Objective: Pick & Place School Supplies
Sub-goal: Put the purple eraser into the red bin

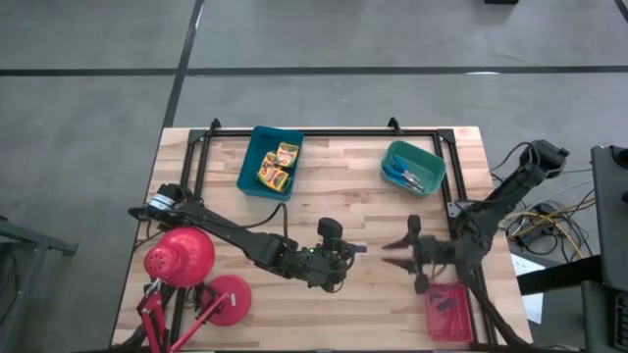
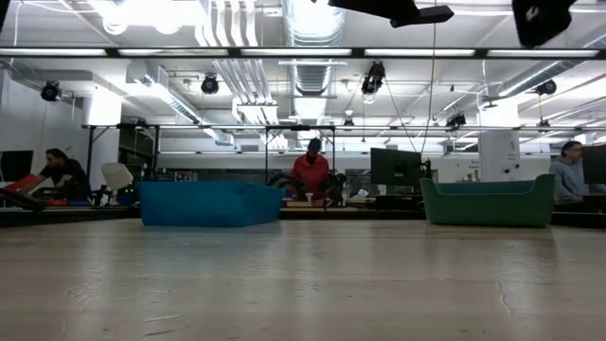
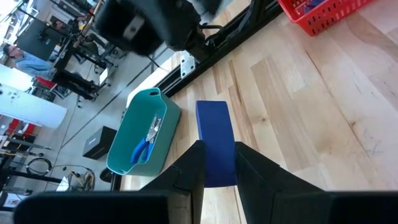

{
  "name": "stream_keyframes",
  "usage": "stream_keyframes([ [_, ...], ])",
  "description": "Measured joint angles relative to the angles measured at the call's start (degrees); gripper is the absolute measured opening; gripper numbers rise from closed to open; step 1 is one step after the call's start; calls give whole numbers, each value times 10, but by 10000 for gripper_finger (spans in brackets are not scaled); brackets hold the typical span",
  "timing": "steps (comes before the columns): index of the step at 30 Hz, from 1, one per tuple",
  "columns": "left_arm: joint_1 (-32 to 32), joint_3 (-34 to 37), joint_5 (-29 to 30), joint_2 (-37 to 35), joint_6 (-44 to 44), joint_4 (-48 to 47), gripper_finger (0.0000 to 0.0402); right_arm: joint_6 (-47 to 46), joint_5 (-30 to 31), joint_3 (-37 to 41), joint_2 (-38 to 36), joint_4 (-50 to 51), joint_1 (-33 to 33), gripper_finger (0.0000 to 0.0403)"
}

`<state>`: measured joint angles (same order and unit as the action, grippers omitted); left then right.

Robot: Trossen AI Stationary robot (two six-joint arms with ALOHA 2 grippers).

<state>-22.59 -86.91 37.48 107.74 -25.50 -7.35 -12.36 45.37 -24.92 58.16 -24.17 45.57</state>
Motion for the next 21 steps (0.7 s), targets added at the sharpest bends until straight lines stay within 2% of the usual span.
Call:
stream_keyframes([
  [4,0,0,0,0,0,1,81,-41,0,44,-32,-58,-32,125],
  [9,0,1,-1,0,0,0,81,-99,-5,75,-50,-68,-64,125],
  [21,12,1,0,0,-19,4,81,-98,-8,50,-23,-66,-68,125],
])
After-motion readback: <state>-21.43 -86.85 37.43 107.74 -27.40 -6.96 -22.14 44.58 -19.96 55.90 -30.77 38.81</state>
